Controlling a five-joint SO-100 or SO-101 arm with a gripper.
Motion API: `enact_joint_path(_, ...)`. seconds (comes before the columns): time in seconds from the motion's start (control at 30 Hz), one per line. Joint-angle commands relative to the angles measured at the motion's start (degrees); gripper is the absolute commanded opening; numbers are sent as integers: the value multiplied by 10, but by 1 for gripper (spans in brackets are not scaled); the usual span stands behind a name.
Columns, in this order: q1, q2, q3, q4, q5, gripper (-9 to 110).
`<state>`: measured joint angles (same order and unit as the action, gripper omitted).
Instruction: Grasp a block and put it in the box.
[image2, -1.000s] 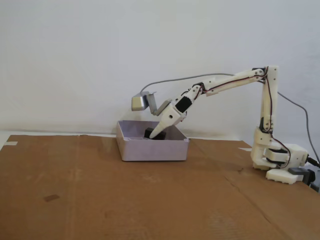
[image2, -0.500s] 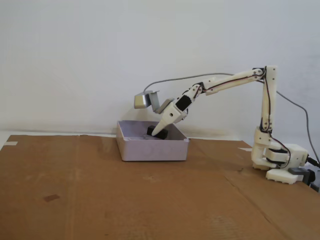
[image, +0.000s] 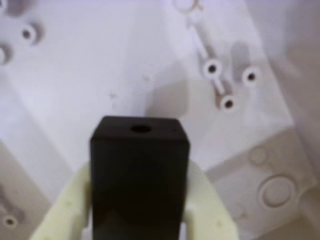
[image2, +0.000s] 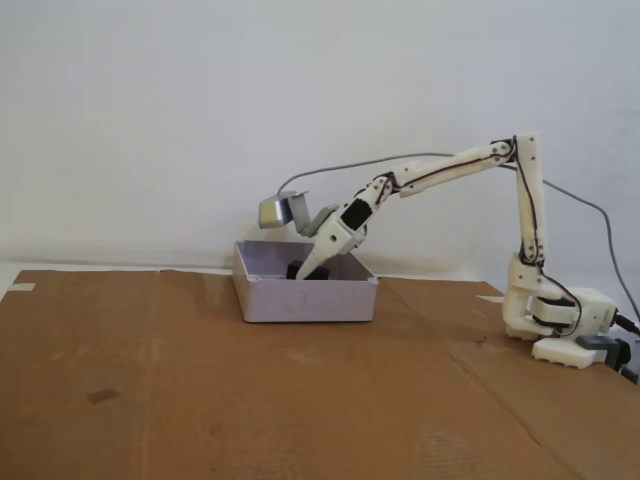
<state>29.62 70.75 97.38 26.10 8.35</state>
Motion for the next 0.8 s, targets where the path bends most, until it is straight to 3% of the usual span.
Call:
enact_joint_path(0.0,-3,25,-76,-4,-4,12)
enact_joint_path(0.2,-3,27,-75,-4,-4,22)
enact_joint_path(0.77,-3,77,-86,-4,-5,22)
